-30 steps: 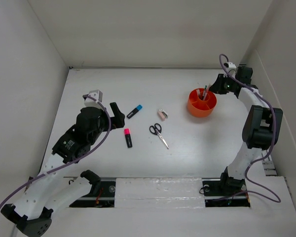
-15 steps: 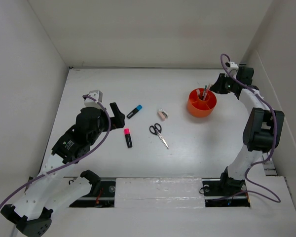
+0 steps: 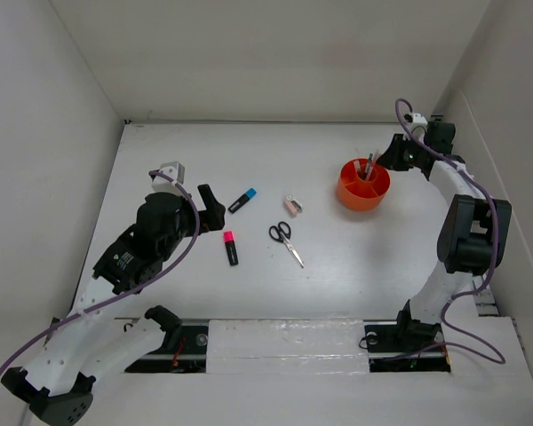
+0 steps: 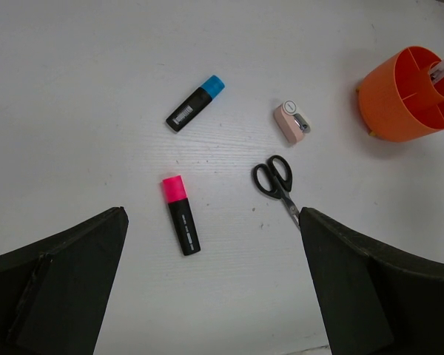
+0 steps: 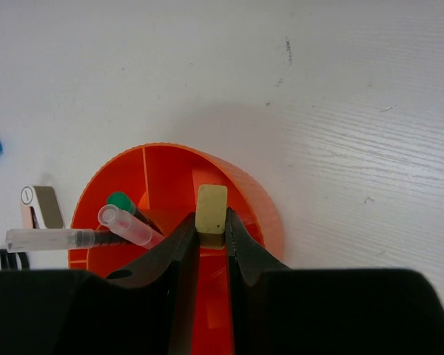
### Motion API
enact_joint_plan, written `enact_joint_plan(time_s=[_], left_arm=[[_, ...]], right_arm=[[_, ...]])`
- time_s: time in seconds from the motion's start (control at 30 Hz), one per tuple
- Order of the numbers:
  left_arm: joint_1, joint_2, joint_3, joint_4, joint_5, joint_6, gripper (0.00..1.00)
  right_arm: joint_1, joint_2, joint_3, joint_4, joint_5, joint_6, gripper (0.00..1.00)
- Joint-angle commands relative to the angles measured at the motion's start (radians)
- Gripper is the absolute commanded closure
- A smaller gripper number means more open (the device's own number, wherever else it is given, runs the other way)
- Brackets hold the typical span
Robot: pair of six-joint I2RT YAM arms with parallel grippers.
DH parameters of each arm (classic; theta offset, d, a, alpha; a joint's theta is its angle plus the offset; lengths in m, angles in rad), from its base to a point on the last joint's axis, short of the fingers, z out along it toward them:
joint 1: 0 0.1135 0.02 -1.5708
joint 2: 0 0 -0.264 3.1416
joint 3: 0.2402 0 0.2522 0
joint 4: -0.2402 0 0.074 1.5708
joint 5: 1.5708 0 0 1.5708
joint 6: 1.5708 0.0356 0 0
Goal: Sort the stationery into containers
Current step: Place the stationery in the storage box.
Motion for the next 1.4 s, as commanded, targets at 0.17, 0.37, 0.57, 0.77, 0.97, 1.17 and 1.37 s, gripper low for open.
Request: enact_joint_plan(time_s=[0.17, 0.37, 0.57, 0.77, 0.97, 1.17, 1.37], left_arm=[[0.000, -0.020, -0.003, 0.033, 0.005, 0.014, 0.00], [0.000, -0.020, -0.003, 0.033, 0.005, 0.014, 0.00], [0.000, -0.020, -0.003, 0.033, 0.005, 0.014, 0.00], [0.000, -0.029, -0.003, 0.033, 0.005, 0.014, 0.00], [0.000, -0.029, -0.003, 0.042, 0.005, 0.014, 0.00], [0.000, -0.038, -0.013, 0.042, 0.005, 0.014, 0.00], [0.000, -0.048, -0.013, 0.042, 0.005, 0.014, 0.01]], right_arm=[[0.018, -0.049, -0.009, 0.049, 0.010, -0.010, 0.90], [0.028, -0.049, -0.009, 0.039, 0.021, -0.021, 0.87], [0.028, -0.040, -0.009, 0.039, 0.021, -0.021, 0.84], [0.028, -0.040, 0.000, 0.030, 0.040, -0.021, 0.78], [0.037, -0.040, 0.000, 0.030, 0.049, -0.021, 0.73], [0.046, -0.030, 0.000, 0.030, 0.061, -0.021, 0.70], [0.055, -0.030, 0.000, 0.021, 0.070, -0.021, 0.69]])
